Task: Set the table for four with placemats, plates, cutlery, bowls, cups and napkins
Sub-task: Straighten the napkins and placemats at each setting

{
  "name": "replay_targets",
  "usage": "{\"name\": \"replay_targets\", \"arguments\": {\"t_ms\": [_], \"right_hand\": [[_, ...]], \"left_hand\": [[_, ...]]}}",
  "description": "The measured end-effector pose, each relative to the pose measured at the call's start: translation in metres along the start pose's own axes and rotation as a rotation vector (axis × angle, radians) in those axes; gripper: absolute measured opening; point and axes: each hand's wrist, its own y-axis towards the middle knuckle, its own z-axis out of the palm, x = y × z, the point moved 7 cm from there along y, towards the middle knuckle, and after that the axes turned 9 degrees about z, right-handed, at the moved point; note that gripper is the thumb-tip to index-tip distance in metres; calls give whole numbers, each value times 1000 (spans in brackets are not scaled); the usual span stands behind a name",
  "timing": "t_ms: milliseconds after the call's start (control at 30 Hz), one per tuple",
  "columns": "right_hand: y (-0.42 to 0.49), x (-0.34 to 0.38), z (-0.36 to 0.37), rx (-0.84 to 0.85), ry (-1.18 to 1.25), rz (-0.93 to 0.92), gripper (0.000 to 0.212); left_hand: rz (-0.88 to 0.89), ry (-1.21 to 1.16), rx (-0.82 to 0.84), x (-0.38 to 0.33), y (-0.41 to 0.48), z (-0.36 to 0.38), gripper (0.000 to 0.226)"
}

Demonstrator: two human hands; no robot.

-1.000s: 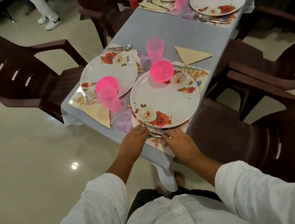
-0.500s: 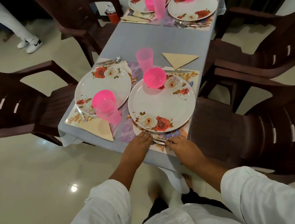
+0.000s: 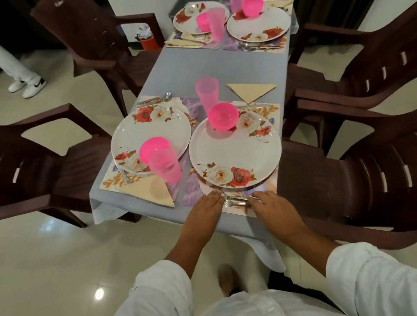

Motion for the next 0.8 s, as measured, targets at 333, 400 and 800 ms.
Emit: {"name": "replay_targets", "arguments": {"t_ms": [333, 400, 800], "right_hand": [[37, 43, -59, -253, 86, 23, 30], [48, 41, -68, -268, 109, 48, 31], [117, -15, -89, -209, 165, 236, 45]], "left_hand": [[-27, -59, -320, 18, 3, -47, 34], [-38, -46, -337, 23, 14, -52, 32], [-114, -80, -368, 33, 83, -92, 37]]}}
